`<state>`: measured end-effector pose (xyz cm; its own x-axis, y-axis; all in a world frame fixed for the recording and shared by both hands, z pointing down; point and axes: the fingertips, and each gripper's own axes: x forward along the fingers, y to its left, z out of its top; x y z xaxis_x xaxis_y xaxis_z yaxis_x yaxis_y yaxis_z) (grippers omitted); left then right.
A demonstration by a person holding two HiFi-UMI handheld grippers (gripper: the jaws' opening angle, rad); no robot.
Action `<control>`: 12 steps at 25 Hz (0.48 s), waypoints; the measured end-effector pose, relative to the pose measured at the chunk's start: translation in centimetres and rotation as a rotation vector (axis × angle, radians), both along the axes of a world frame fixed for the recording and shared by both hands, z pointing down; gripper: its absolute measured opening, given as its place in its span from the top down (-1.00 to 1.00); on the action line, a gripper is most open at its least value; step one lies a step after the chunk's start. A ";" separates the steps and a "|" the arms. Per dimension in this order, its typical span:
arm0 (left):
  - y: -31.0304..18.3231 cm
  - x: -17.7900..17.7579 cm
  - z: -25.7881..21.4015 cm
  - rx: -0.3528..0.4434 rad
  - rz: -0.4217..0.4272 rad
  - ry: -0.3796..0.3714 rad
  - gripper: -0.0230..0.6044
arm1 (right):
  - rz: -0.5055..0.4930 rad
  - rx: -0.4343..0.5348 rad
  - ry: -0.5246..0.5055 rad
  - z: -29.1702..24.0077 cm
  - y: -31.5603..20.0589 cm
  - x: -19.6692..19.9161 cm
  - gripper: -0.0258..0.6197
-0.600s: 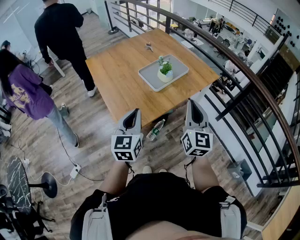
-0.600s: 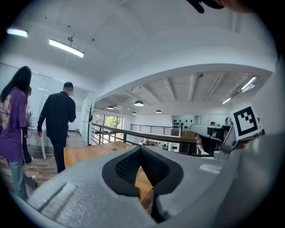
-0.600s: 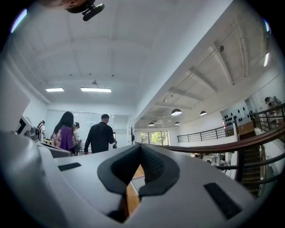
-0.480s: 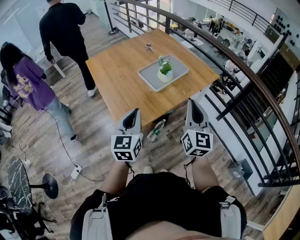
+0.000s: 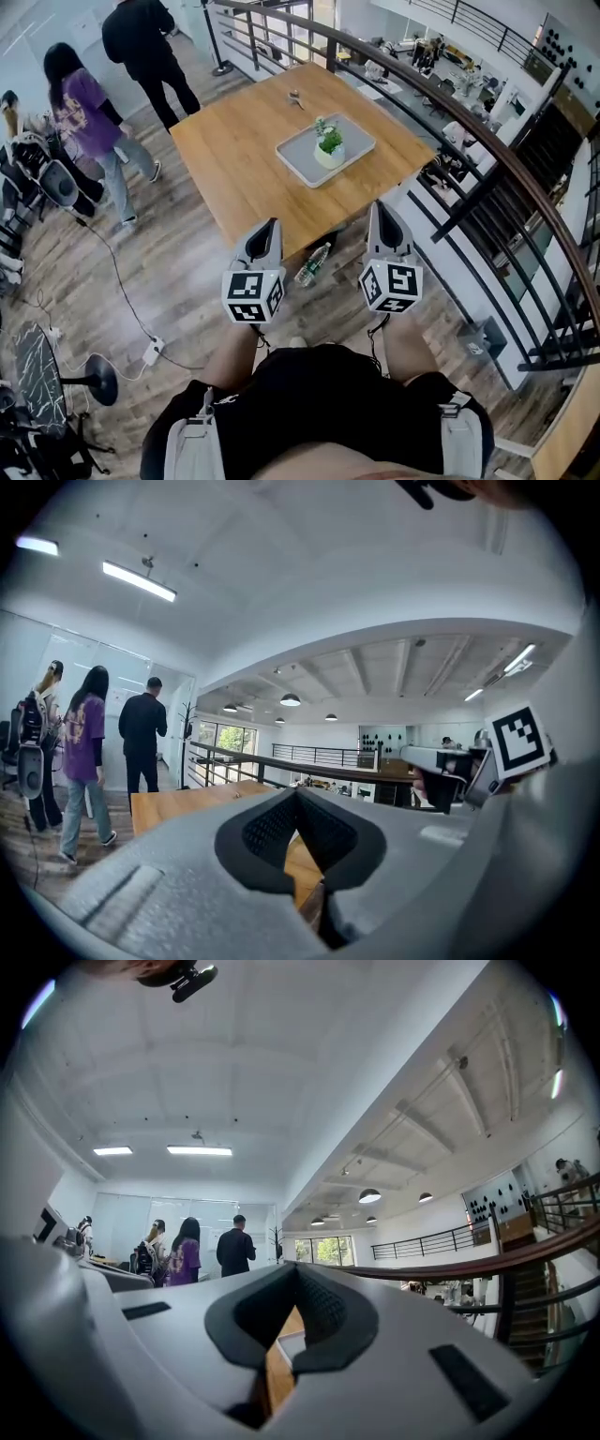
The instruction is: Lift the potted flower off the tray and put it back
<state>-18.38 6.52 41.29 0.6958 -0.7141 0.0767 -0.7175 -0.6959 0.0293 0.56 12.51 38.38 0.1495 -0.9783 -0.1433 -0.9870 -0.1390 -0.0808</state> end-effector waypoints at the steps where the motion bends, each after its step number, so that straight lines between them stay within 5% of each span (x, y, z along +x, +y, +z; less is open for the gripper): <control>1: -0.2 0.0 0.0 0.000 0.003 0.002 0.89 | 0.001 -0.007 0.003 0.1 -0.2 -0.1 0.93; 12: -3.0 -2.1 0.3 0.008 0.030 0.015 0.89 | 0.042 -0.006 0.041 -0.2 -2.5 -2.0 0.93</control>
